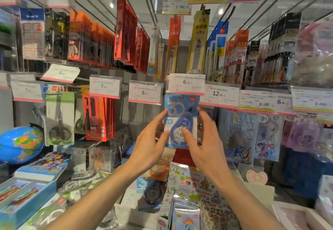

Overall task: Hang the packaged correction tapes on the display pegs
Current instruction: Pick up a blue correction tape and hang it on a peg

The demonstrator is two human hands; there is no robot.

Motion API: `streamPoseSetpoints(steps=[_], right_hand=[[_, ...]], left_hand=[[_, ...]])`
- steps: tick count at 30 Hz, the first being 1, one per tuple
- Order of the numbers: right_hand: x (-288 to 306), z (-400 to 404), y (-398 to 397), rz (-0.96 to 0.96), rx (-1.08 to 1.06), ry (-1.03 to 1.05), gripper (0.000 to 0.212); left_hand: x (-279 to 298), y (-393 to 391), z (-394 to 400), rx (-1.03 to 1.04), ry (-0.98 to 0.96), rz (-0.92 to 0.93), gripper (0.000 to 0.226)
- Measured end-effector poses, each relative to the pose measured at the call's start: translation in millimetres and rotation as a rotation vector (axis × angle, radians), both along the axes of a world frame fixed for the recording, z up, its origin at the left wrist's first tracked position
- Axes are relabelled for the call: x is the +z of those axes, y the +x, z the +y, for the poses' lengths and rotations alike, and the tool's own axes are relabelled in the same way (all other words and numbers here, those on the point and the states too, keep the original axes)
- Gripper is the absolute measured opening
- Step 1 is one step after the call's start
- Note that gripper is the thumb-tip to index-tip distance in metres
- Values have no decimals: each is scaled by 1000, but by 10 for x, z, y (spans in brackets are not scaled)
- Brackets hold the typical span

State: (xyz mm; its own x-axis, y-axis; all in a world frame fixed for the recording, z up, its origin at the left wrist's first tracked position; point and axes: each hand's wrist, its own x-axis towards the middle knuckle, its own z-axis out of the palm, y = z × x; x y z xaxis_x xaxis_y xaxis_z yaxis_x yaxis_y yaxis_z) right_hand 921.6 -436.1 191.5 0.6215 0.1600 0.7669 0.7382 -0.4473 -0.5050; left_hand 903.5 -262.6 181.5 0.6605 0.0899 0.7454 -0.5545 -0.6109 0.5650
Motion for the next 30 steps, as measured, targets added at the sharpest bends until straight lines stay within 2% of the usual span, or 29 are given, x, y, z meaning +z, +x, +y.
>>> streamPoseSetpoints(steps=[4, 11, 16, 23, 27, 30], right_hand=[[-74, 34, 50, 12, -87, -188, 67], [33, 138, 348, 137, -171, -305, 70], [28, 167, 446, 196, -202, -318, 58], [6, 156, 449, 194, -154, -257, 62], [-52, 131, 449, 242, -95, -217, 68], [-110, 137, 398, 263, -69, -275, 56]], left_hand=[[-26, 197, 82, 42, 62, 9, 61], [19, 554, 108, 153, 173, 85, 63], [46, 623, 85, 195, 220, 125, 67], [13, 518, 100, 192, 225, 110, 66], [-56, 372, 133, 197, 200, 125, 53], [-121, 249, 223, 172, 164, 147, 54]])
